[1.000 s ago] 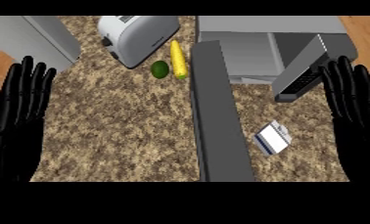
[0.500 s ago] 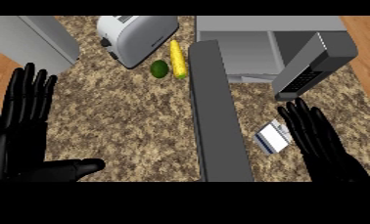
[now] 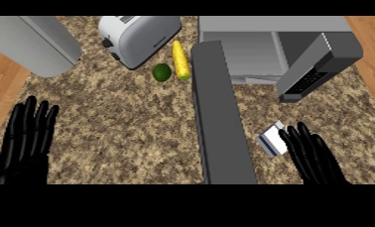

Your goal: Pick up the milk, place it into the microwave and close the microwave

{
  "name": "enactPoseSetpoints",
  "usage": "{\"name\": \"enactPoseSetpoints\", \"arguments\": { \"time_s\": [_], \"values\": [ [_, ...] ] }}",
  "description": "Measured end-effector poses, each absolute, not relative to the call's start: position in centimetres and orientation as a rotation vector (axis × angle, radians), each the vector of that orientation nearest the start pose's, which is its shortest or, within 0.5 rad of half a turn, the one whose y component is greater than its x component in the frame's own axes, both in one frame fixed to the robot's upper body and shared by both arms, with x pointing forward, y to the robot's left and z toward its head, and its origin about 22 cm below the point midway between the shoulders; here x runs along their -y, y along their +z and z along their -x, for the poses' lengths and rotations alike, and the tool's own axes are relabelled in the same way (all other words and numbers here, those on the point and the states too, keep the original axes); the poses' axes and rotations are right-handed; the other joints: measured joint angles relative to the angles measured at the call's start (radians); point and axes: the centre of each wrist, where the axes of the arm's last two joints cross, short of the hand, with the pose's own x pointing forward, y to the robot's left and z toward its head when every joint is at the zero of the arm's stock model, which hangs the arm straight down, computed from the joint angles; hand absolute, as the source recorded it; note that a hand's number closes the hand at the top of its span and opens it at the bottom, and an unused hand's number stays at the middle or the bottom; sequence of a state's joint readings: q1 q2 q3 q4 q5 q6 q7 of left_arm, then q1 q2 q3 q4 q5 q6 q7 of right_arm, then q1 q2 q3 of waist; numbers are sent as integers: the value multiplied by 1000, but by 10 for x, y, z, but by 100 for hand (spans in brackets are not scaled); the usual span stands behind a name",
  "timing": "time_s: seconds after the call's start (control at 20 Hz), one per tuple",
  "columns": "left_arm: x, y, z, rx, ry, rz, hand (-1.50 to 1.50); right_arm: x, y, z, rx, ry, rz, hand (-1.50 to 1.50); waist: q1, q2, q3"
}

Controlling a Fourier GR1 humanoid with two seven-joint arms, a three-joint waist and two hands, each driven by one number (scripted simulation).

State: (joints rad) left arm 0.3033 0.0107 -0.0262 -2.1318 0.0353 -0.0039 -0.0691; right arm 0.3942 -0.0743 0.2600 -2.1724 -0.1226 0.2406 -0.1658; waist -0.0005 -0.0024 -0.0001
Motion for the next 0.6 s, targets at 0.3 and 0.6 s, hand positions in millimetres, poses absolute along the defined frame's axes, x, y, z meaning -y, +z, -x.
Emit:
{"name": "enactPoseSetpoints", "arguments": {
  "time_s": [0.3, 0.6],
  "values": [
    [-247, 75, -138, 1925, 69, -66, -150, 211, 62, -138, 1990, 161, -233, -150, 2, 0, 0],
    [-246, 69, -122, 1922, 73, -76, -150, 212, 42, -151, 2003, 123, -99, -150, 4, 1, 0]
  ]
}}
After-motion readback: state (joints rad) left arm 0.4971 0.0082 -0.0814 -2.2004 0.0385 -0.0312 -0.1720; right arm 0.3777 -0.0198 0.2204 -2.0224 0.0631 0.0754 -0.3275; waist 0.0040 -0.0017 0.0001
